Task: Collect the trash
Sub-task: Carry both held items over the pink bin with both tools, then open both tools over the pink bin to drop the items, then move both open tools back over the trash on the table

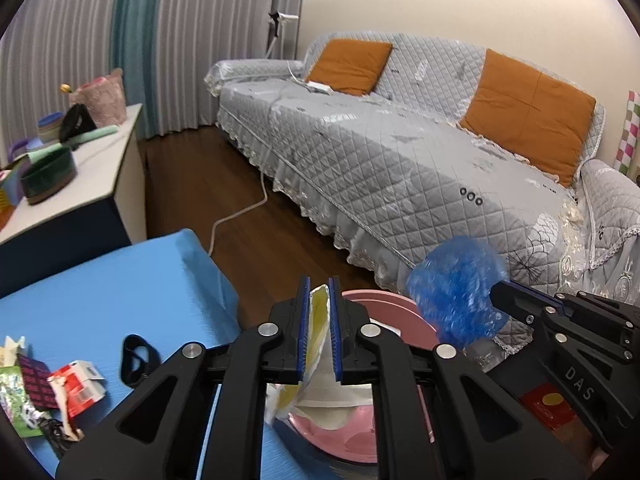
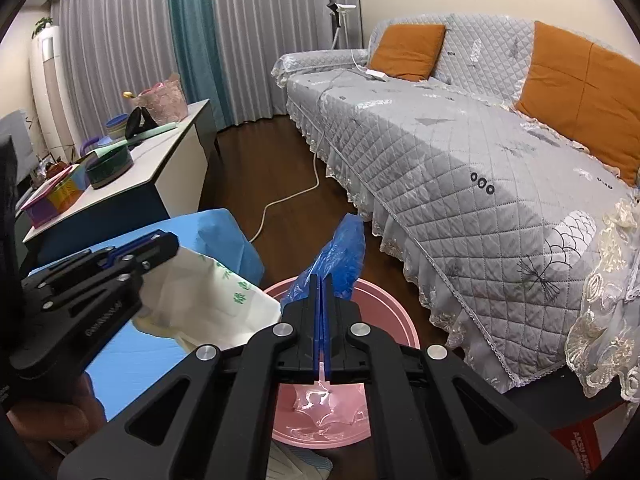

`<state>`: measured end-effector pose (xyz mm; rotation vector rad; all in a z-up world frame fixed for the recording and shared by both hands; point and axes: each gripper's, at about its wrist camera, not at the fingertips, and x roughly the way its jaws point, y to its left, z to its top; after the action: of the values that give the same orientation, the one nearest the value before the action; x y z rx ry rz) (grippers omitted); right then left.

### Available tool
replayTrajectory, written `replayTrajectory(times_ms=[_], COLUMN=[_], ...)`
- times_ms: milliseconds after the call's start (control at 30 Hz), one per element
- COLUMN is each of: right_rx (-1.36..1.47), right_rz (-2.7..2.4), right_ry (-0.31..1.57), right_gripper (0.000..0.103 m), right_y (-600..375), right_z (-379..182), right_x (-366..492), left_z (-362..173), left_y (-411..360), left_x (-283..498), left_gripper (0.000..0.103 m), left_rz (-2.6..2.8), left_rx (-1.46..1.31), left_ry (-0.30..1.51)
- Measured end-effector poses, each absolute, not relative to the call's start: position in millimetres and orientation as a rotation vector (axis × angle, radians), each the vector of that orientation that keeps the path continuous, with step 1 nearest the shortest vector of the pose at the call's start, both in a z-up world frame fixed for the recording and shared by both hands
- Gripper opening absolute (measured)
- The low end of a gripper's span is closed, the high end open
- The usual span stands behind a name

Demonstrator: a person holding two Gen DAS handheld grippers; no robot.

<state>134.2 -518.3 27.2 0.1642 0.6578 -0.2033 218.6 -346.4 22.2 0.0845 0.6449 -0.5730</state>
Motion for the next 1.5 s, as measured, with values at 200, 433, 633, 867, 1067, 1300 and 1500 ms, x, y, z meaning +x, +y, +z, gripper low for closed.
replayTrajectory(times_ms=[200,433,633,867,1067,1300,1500], right_rx=[0.147,0.170,0.162,0.132,0.099,0.148,0.114], right_rz=[-0.232,-0.239,-0.205,-0.134,-0.103,-0.041,-0.009], right_ry=[0.665,0.640,0.612,0.595,0.559,0.551,0.548], right_gripper=[0.047,0.047,0.047,0.048,0.047,0.033,0.031], right_y=[-518.1,-514.7,-496.2,-456.9,-418.8,-389.5,-359.3], right_z=[24.3,31.1,39.4,46.1,51.1,50.7,48.7], right_x=[136.4,134.8,131.7,127.7,127.4,135.1,146.9], left_z=[19.3,24.7,37.5,55.1,71.5,87.8,82.4], left_y=[-345.2,-320.6,-285.7,-237.0,-193.2,-126.6,-62.2], left_x=[226.1,219.6,201.4,180.4,163.6,154.3,158.6], left_gripper=[0.035,0.035,0.036,0.039,0.039,0.039,0.039], left_rz=[-0.587,-0.558,-0.514,-0.461,-0.412,-0.346,-0.272], left_rx=[0.075,0.048,0.032,0.005,0.004,0.017,0.036], left_ry=[0.666,0.659,0.634,0.596,0.543,0.515,0.517])
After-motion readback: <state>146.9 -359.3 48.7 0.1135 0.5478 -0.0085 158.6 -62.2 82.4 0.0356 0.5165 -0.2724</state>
